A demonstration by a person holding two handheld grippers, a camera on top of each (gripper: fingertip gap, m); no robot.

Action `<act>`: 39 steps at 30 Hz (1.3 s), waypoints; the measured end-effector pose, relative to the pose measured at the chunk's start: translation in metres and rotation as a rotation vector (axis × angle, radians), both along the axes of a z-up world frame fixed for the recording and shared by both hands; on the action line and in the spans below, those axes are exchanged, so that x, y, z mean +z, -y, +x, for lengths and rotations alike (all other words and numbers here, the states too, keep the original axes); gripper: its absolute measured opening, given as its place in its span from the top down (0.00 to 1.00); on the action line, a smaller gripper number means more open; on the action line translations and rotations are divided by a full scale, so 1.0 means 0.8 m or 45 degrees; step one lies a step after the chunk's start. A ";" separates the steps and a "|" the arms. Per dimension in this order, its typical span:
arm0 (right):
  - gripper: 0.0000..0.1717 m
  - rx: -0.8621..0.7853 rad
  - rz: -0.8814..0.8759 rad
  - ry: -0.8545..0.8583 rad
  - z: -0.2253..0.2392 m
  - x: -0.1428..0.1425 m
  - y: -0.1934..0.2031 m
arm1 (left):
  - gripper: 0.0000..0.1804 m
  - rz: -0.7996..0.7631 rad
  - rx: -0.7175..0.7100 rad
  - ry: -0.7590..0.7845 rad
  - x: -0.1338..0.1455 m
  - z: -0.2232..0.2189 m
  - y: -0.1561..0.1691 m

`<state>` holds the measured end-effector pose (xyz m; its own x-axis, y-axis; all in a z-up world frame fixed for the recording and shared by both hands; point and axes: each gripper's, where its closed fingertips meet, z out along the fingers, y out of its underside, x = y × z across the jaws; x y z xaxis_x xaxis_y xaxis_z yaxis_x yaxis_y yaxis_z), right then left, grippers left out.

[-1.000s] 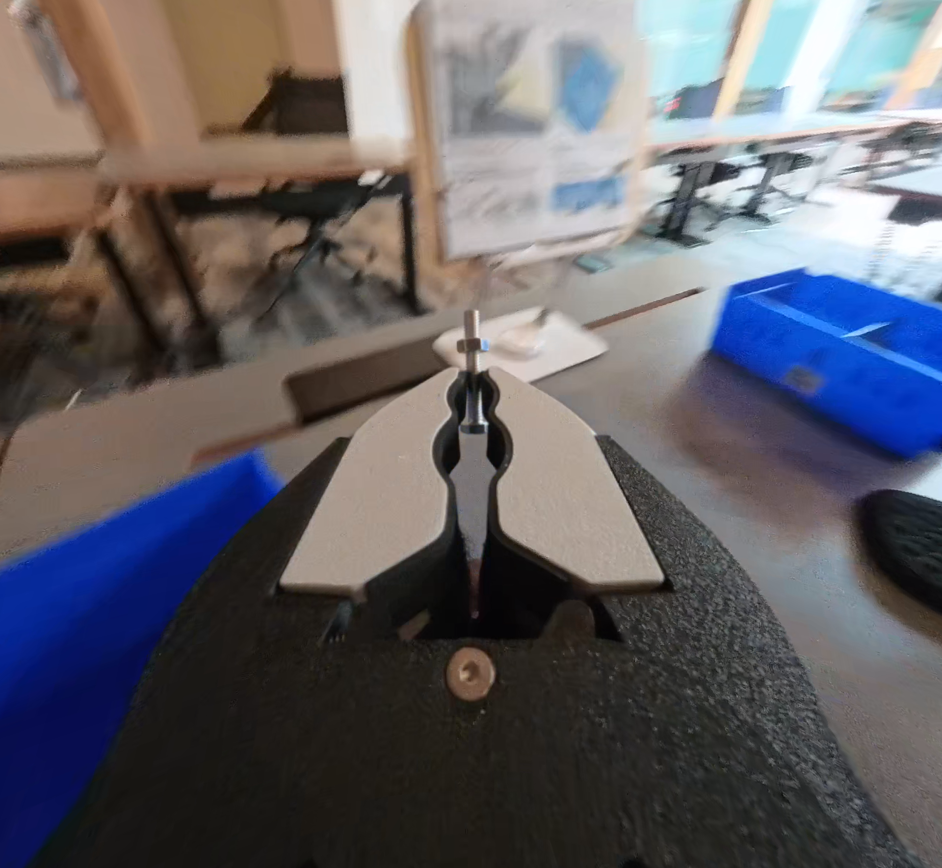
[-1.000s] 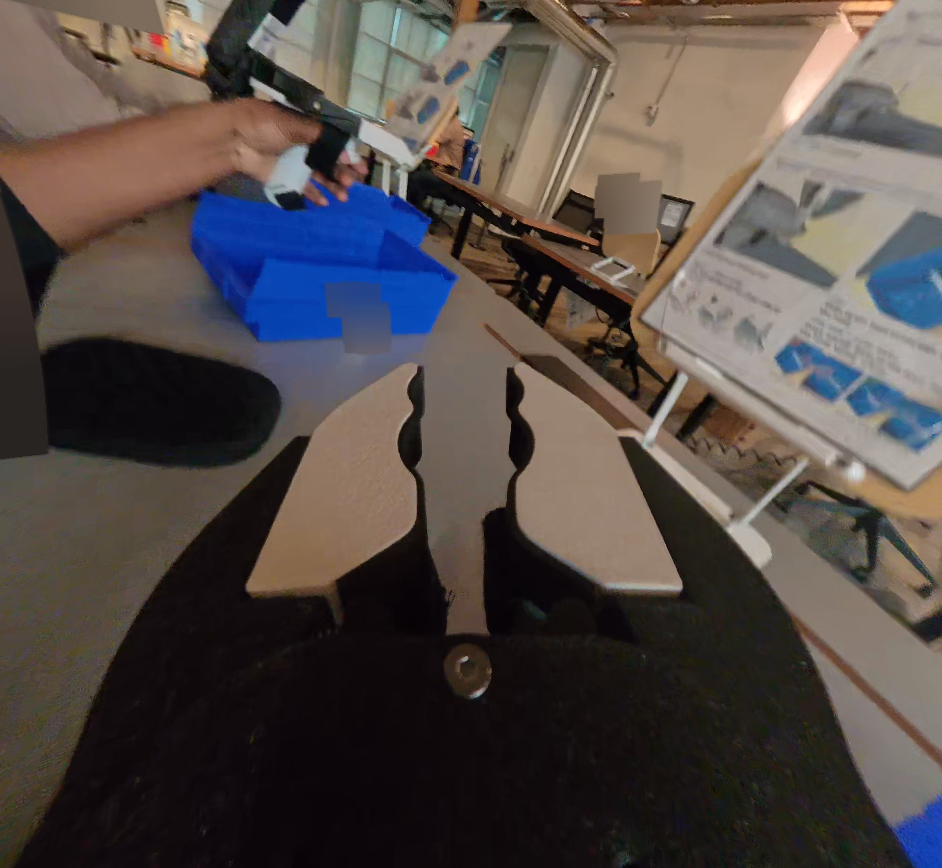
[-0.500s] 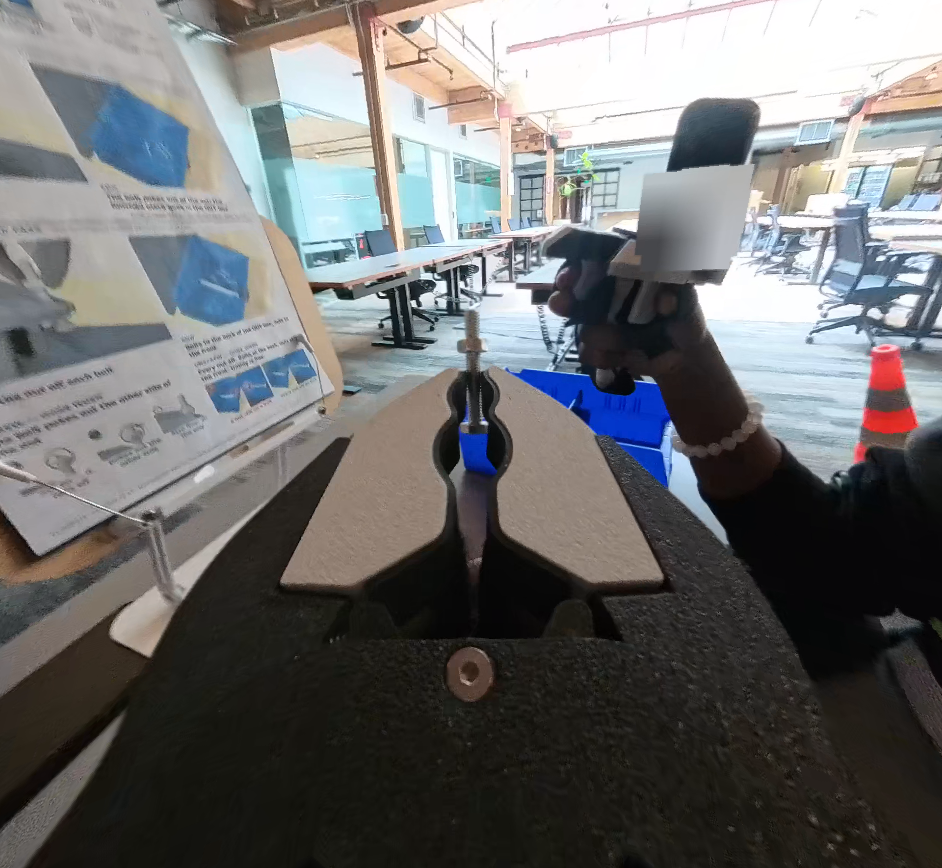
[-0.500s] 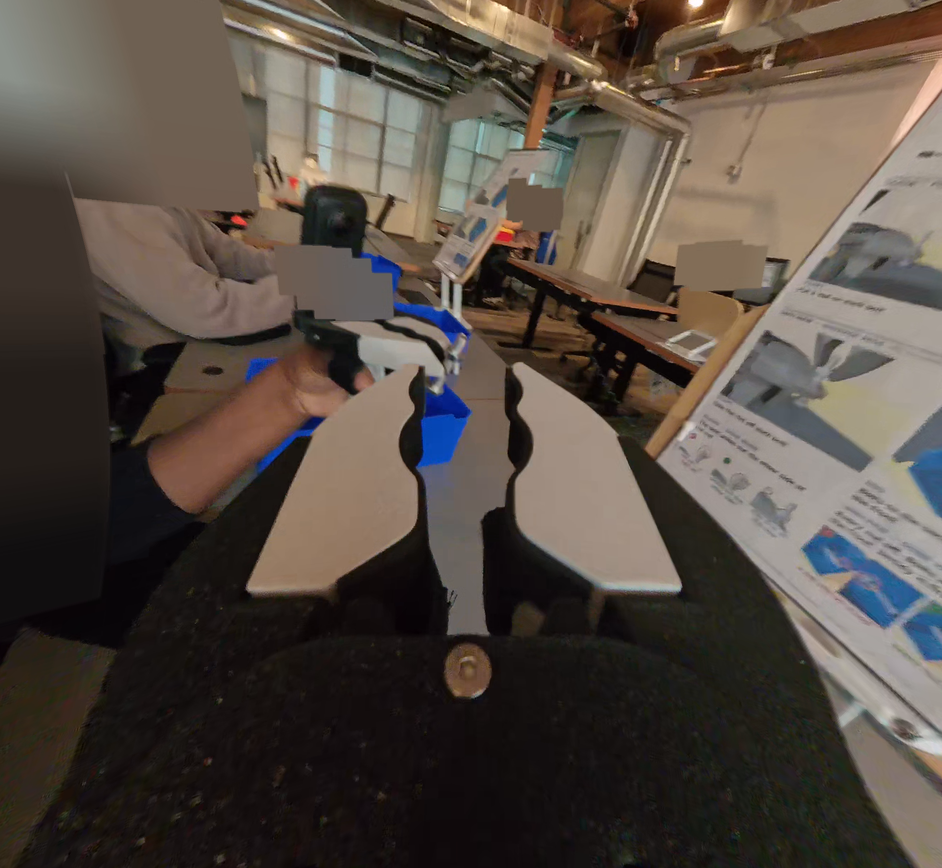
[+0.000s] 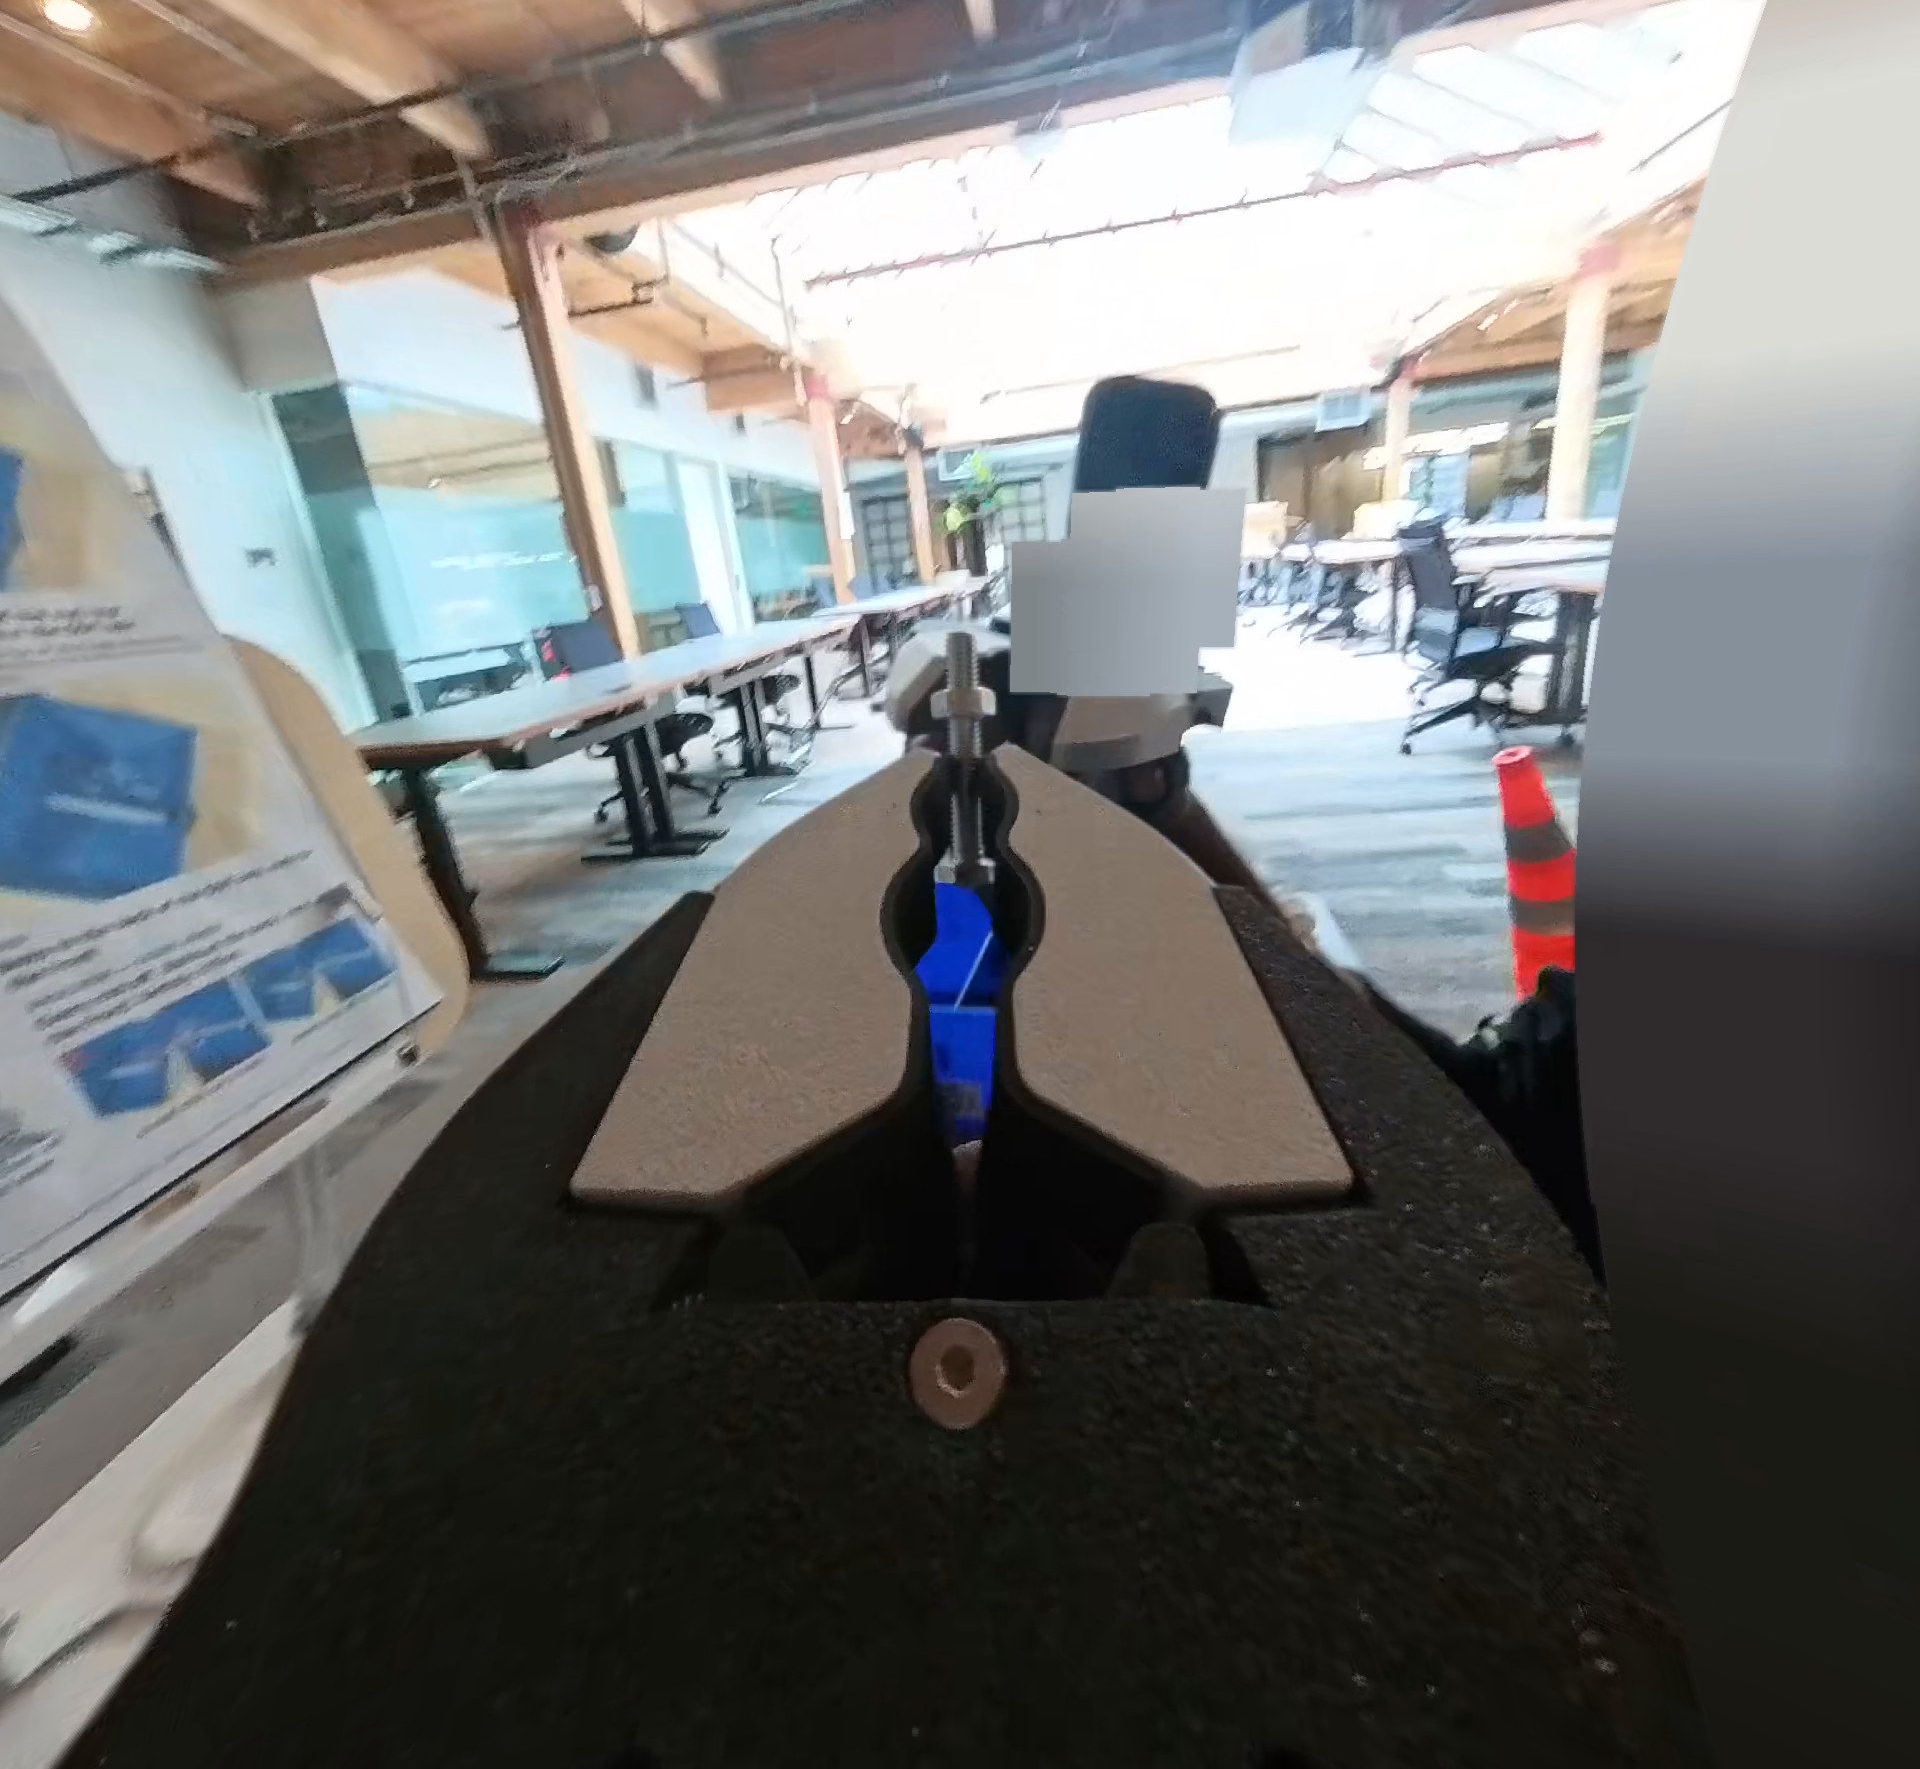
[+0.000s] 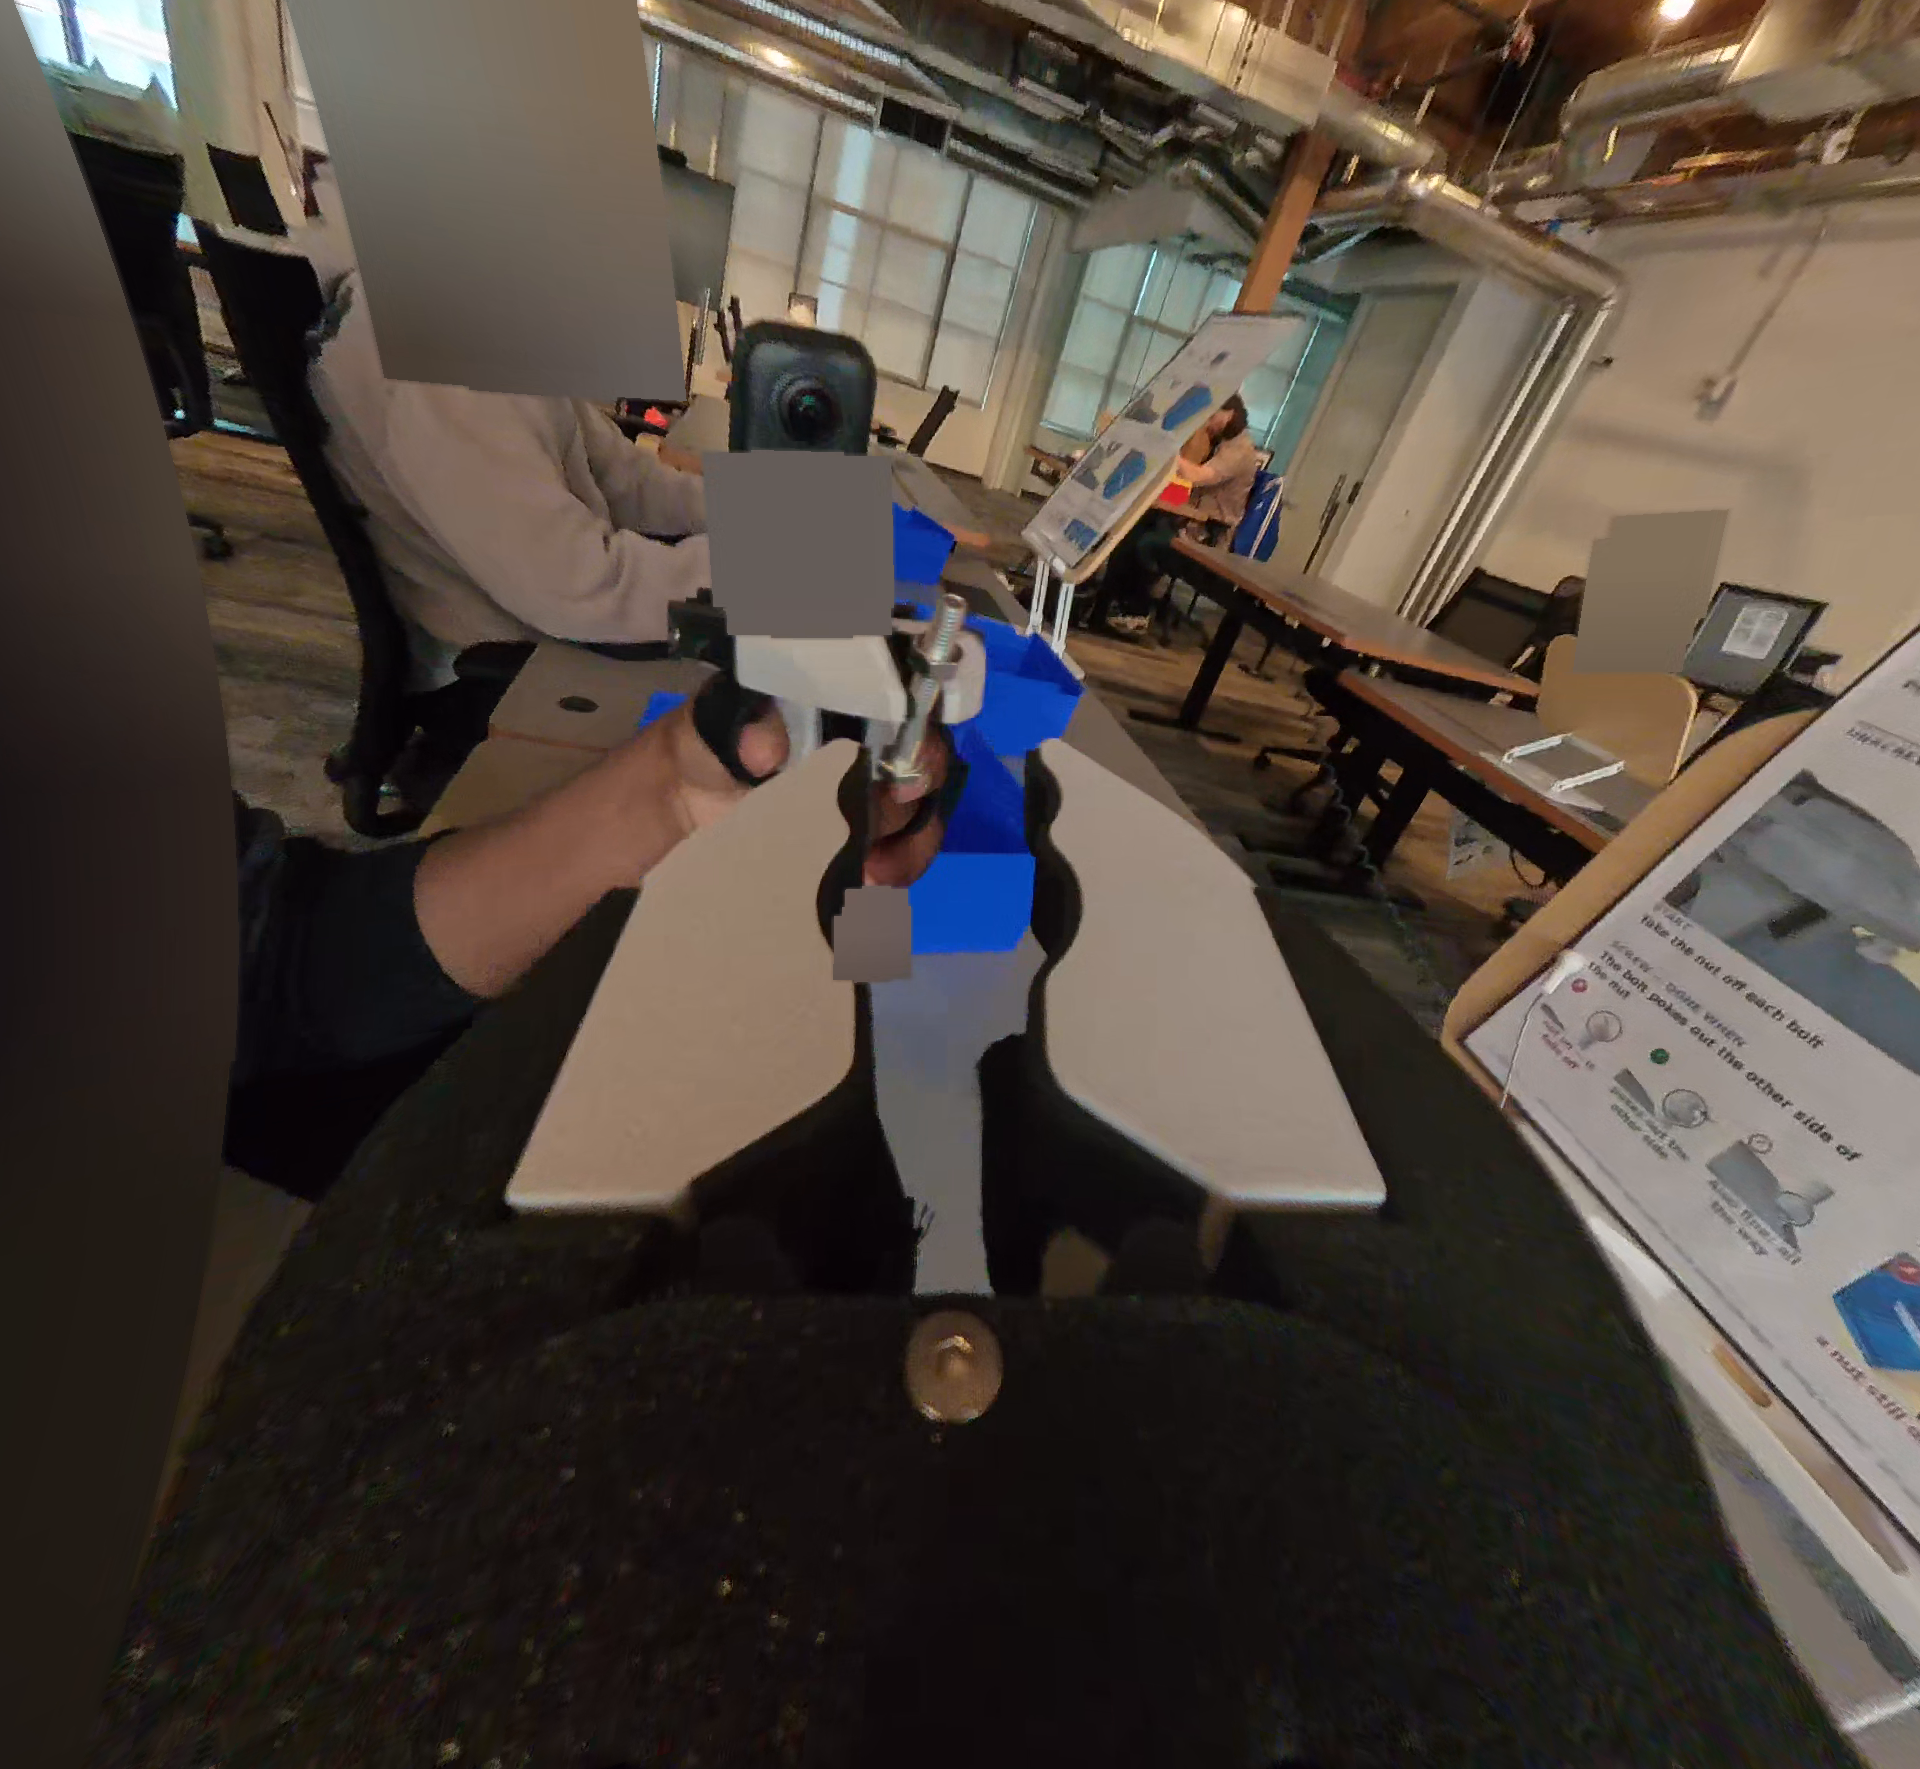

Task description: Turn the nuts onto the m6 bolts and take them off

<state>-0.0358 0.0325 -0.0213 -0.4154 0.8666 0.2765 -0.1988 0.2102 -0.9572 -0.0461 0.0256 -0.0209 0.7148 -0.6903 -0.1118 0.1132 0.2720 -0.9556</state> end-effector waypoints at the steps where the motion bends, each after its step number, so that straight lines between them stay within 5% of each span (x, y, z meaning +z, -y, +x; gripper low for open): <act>1: 0.84 0.009 -0.013 -0.026 0.002 0.005 0.003 | 0.98 0.015 -0.031 0.021 0.005 0.006 0.004; 15: 0.97 0.068 -0.140 0.034 -0.002 0.004 0.008 | 0.98 -0.074 -0.075 -0.040 -0.018 0.026 -0.010; 20: 0.97 0.054 -0.154 0.115 -0.008 -0.005 0.004 | 0.97 -0.085 -0.026 -0.097 -0.026 0.019 -0.015; 29: 0.97 -0.009 -0.125 0.197 -0.011 -0.015 0.001 | 0.82 -0.191 -0.011 -0.245 -0.061 0.020 -0.028; 39: 0.97 -0.011 -0.106 0.297 -0.017 -0.031 0.002 | 0.84 -0.247 0.009 -0.371 -0.085 0.027 -0.037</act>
<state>-0.0495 0.0311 -0.0461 -0.4522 0.8861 0.1015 0.0311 0.1294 -0.9911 -0.0242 0.0554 -0.0889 0.6773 -0.7136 -0.1789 -0.1732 0.0816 -0.9815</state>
